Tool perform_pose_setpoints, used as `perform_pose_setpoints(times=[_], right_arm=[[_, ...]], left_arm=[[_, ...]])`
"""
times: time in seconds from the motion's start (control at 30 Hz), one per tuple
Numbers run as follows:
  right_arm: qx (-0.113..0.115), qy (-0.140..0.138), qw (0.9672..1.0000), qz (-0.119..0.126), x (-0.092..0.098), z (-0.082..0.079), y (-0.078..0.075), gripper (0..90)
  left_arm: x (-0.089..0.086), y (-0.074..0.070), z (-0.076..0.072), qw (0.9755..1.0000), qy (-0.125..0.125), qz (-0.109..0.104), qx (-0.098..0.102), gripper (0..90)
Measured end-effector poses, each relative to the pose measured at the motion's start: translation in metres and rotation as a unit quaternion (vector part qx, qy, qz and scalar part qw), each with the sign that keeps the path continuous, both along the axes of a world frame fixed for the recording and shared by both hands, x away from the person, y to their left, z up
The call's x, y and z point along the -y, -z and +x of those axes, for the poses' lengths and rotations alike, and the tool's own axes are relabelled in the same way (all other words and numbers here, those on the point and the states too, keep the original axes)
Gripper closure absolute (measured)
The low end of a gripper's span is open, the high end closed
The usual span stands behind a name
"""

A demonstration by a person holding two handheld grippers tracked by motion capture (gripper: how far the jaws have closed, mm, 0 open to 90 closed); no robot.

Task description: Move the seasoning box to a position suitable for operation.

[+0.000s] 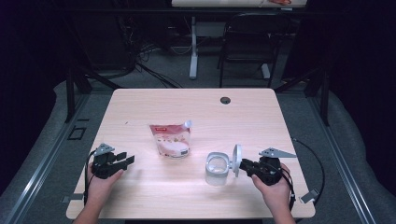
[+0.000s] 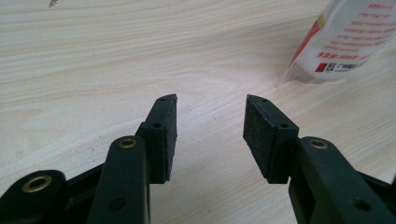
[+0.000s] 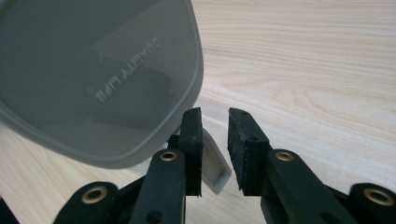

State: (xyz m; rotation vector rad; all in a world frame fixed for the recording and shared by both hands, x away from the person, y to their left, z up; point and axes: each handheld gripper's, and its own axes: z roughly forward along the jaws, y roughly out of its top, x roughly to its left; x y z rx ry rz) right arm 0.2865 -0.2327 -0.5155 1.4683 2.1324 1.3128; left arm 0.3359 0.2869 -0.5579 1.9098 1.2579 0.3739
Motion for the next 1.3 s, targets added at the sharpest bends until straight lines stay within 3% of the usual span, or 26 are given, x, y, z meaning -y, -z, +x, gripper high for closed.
perform_pose_setpoints(times=[0.3,0.5,0.7,0.87,1.3], right_arm=[[0.004,0.005,0.9996,-0.028,0.007,-0.012,0.010,65.1],[0.000,-0.010,0.9980,-0.062,-0.001,-0.020,0.015,64.7],[-0.003,-0.022,0.9970,-0.074,-0.009,-0.019,0.018,66.4],[-0.012,-0.027,0.9974,-0.066,-0.013,-0.015,0.020,74.6],[-0.001,-0.012,0.9972,-0.074,-0.022,-0.009,0.020,79.3]], left_arm=[[0.001,0.001,0.000,1.0000,-0.001,-0.001,-0.001,53.8],[0.001,0.001,0.000,1.0000,-0.002,0.000,0.002,53.4],[0.000,0.001,0.000,1.0000,-0.002,-0.002,0.000,53.4],[0.000,0.001,0.000,1.0000,-0.001,-0.002,0.001,53.4],[0.001,0.001,0.000,1.0000,-0.002,0.000,0.002,53.5]])
